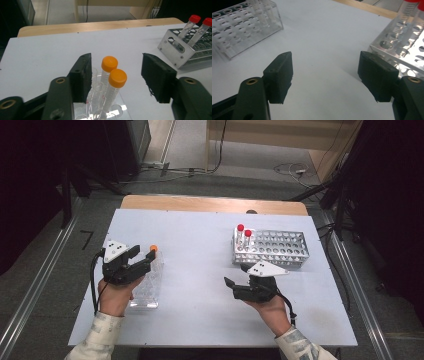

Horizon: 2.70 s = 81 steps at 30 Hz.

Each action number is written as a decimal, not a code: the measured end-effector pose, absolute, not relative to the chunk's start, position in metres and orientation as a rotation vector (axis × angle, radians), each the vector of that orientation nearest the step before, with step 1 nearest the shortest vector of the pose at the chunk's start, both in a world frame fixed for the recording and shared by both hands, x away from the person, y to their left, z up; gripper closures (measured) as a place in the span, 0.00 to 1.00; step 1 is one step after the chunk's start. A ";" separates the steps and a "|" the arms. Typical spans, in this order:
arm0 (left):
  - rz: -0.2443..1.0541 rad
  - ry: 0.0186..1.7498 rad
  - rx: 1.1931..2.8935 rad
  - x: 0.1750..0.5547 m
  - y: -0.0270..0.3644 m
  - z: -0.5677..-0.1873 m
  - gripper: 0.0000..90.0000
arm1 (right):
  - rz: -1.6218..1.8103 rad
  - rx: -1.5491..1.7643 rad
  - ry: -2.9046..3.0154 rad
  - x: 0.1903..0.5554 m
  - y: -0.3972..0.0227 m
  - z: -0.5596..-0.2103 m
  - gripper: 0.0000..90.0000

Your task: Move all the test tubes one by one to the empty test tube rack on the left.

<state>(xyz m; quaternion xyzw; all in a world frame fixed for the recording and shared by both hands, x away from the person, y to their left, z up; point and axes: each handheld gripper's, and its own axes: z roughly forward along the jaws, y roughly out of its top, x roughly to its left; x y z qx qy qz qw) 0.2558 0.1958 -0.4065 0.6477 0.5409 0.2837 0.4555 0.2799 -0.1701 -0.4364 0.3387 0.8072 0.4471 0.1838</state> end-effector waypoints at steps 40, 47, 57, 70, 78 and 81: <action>0.601 1.263 1.585 0.250 0.180 -0.396 0.25 | 1.111 1.206 1.979 0.377 -0.178 -0.449 0.55; 0.603 1.266 1.585 0.250 0.180 -0.396 0.25 | 1.115 1.182 1.963 0.380 -0.177 -0.451 0.65; 0.605 1.265 1.582 0.250 0.180 -0.396 0.25 | 1.100 1.172 1.961 0.381 -0.176 -0.454 0.79; 0.609 1.262 1.574 0.249 0.180 -0.395 0.25 | 1.143 1.132 1.919 0.375 -0.177 -0.427 0.79; 0.611 1.261 1.571 0.248 0.181 -0.394 0.25 | 1.197 1.100 1.897 0.365 -0.180 -0.401 0.79; 0.609 1.259 1.570 0.248 0.180 -0.393 0.25 | 1.225 1.088 1.894 0.359 -0.182 -0.394 0.79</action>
